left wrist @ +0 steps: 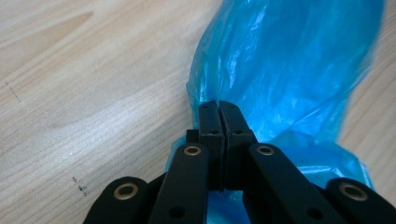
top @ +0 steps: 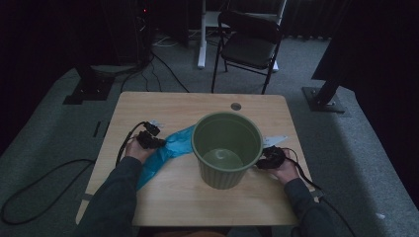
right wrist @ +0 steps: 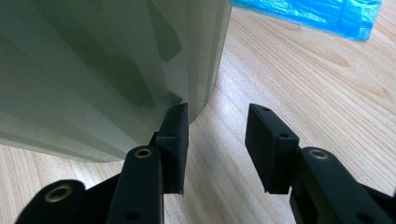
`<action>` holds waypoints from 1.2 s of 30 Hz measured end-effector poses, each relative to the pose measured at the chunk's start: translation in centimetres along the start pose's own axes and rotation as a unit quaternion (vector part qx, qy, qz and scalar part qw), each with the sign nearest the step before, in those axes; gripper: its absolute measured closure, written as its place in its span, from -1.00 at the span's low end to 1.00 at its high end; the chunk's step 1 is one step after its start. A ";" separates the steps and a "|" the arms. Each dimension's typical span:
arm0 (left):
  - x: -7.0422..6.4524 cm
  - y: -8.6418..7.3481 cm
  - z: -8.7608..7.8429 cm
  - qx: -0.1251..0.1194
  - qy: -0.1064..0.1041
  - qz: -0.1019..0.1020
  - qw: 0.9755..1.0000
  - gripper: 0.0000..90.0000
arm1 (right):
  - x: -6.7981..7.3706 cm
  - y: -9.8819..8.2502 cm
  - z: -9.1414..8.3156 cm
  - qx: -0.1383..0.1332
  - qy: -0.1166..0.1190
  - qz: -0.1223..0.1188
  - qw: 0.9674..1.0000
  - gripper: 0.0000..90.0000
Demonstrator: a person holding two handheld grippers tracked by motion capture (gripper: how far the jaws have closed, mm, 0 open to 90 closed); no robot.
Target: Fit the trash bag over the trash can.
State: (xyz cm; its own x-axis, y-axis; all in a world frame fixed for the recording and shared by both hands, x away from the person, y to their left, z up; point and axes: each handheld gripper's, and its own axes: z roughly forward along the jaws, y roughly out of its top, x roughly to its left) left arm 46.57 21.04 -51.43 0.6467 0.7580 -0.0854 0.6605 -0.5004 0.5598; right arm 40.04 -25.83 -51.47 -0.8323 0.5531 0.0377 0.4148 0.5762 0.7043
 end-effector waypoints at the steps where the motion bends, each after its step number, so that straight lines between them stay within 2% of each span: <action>1: 0.1 0.1 -0.6 -0.016 -0.011 -0.008 1.000 0.99 | 0.0 0.0 0.0 0.000 0.001 0.000 1.000 0.32; 5: 0.1 0.6 -2.4 -0.052 -0.033 -0.007 0.998 0.99 | 0.2 0.2 0.3 0.001 0.005 -0.003 1.000 0.32; 6: 0.1 0.6 -2.4 -0.052 -0.033 -0.007 0.998 0.99 | 0.3 0.2 0.3 0.001 0.007 -0.003 1.000 0.32; 7: -0.1 1.0 -3.3 -0.070 -0.042 -0.005 0.997 1.00 | 0.3 0.2 0.4 0.000 0.009 -0.001 1.000 0.32; 9: -0.3 1.4 -4.3 -0.089 -0.053 -0.004 0.995 1.00 | 0.3 0.2 0.4 0.000 0.010 -0.002 1.000 0.32; 13: -0.6 2.2 -5.8 -0.120 -0.072 -0.002 0.990 1.00 | 0.3 0.3 0.5 0.000 0.009 -0.003 1.000 0.32; 14: -0.6 2.2 -5.8 -0.120 -0.072 -0.002 0.990 0.99 | 0.4 0.4 0.5 0.001 0.009 -0.004 1.000 0.32; 15: -0.8 2.4 -6.5 -0.135 -0.079 -0.003 0.988 1.00 | 0.5 0.4 0.6 0.001 0.010 -0.006 1.000 0.32; 17: -0.9 2.6 -7.0 -0.147 -0.088 -0.005 0.985 1.00 | 0.7 0.6 0.7 0.001 0.013 -0.010 1.000 0.32; 20: -0.9 2.6 -7.2 -0.149 -0.088 -0.003 0.985 1.00 | 0.8 0.7 0.8 0.002 0.014 -0.012 1.000 0.32; 25: -0.8 3.2 -8.7 -0.173 -0.096 -0.004 0.980 0.99 | 1.2 1.1 1.2 0.003 0.019 -0.020 1.000 0.32; 28: -0.8 3.3 -9.4 -0.183 -0.099 -0.001 0.978 1.00 | 1.2 1.1 1.2 0.000 0.023 -0.018 1.000 0.32; 32: -1.0 3.4 -9.7 -0.181 -0.099 0.006 0.978 1.00 | 1.2 1.2 1.2 -0.002 0.024 -0.018 1.000 0.32; 34: -1.4 3.6 -10.0 -0.176 -0.094 0.019 0.980 0.99 | 1.2 1.2 1.2 -0.002 0.025 -0.018 1.000 0.32; 36: -1.8 3.9 -10.3 -0.177 -0.093 0.027 0.980 1.00 | 1.2 1.2 1.2 -0.002 0.026 -0.018 1.000 0.32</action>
State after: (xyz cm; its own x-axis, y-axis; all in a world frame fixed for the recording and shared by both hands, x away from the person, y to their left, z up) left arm 44.09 22.04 -40.62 0.7568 0.6287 -0.1791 0.4722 -0.3362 0.8149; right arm 39.98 -23.73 -51.45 -0.8646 0.5001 0.0488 0.3829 0.5929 0.7084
